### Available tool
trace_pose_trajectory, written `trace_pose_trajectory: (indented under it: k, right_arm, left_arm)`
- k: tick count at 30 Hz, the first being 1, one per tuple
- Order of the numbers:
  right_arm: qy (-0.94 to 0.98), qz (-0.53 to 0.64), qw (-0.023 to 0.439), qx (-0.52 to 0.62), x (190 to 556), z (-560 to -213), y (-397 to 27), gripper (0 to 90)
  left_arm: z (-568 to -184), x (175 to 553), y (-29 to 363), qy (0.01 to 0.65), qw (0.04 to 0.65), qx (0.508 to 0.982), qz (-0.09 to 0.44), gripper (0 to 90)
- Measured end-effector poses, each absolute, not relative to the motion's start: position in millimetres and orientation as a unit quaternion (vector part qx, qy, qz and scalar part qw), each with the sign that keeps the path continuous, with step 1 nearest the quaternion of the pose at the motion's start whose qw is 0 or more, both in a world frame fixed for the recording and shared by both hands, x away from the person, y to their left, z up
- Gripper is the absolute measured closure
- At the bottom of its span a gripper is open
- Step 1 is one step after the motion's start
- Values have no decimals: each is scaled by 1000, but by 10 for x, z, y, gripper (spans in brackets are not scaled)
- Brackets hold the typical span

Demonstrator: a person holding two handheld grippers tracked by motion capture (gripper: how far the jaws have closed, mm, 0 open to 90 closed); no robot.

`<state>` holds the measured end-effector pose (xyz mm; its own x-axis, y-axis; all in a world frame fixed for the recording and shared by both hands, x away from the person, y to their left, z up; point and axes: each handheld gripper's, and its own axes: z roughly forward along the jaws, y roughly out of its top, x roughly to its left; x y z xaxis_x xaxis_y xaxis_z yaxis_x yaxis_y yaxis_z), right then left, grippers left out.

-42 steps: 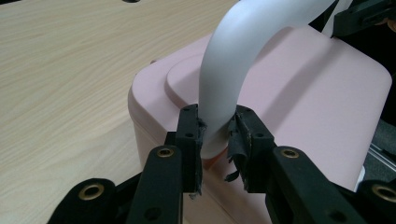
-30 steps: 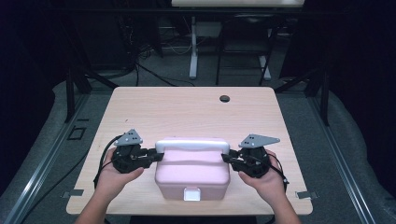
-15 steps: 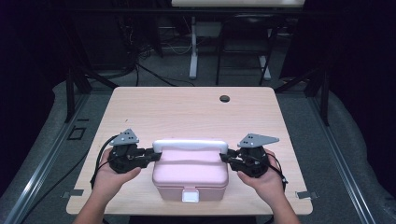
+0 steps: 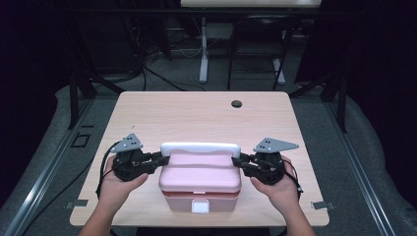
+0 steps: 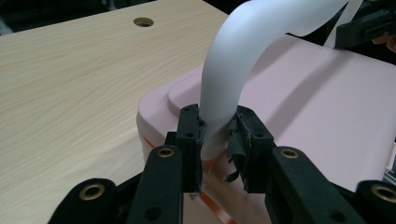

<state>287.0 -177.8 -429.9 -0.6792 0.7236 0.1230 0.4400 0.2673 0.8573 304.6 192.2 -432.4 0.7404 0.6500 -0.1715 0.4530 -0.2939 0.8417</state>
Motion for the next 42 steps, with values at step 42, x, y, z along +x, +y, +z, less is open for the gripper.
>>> trace_pose_trajectory:
  k: [42]
  right_arm:
    - [769, 509, 97, 374, 3129, -4109, -1868, 743]
  left_arm:
    - [-4410, 2759, 2114, 364, 463, 802, 99, 896]
